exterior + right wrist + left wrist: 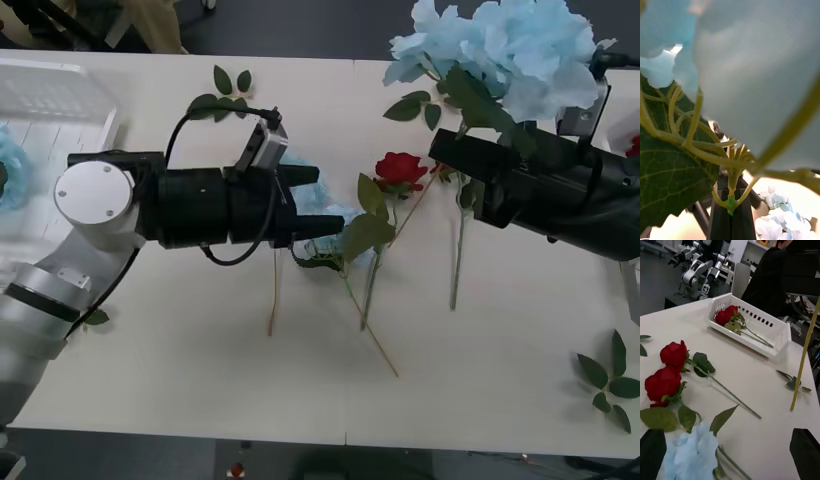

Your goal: Put the red flowers into the right box and the blue flowers into the left box

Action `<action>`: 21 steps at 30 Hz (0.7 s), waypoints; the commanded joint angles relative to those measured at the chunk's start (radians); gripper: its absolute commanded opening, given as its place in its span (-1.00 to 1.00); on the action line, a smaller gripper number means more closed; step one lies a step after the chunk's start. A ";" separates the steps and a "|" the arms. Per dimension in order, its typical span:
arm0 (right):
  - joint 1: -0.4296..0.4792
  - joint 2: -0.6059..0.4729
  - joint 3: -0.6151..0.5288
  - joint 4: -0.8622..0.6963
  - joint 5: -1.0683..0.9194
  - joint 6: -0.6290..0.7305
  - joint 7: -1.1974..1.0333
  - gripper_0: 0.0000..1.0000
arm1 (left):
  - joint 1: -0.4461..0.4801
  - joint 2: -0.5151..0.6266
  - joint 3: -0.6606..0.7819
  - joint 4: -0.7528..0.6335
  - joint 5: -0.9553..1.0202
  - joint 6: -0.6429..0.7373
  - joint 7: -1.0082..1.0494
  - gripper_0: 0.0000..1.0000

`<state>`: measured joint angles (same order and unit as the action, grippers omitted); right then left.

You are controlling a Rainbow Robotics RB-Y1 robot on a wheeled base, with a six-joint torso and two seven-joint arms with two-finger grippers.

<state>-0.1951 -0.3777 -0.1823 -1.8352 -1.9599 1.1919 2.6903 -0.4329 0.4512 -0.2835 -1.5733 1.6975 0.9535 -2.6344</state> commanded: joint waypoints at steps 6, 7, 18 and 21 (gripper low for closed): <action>-0.020 -0.001 0.040 -0.030 0.016 0.003 0.015 -1.00 | -0.089 -0.026 -0.108 -0.013 0.028 -0.136 -0.018 0.93; -0.020 -0.001 0.043 -0.030 0.016 0.002 0.015 -1.00 | -0.095 -0.028 -0.115 -0.013 0.030 -0.142 -0.018 0.93; -0.035 0.008 0.130 -0.030 0.056 -0.057 0.015 -1.00 | -0.122 -0.031 -0.204 -0.013 0.070 -0.162 -0.003 0.80; -0.044 0.014 0.153 -0.030 0.056 -0.089 0.015 -1.00 | -0.121 -0.031 -0.212 -0.013 0.071 -0.162 -0.004 0.79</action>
<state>-0.1977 -0.3777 -0.0366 -1.8352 -1.9093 1.1245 2.6903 -0.5279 0.4274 -0.4916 -1.5712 1.7499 0.8002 -2.6343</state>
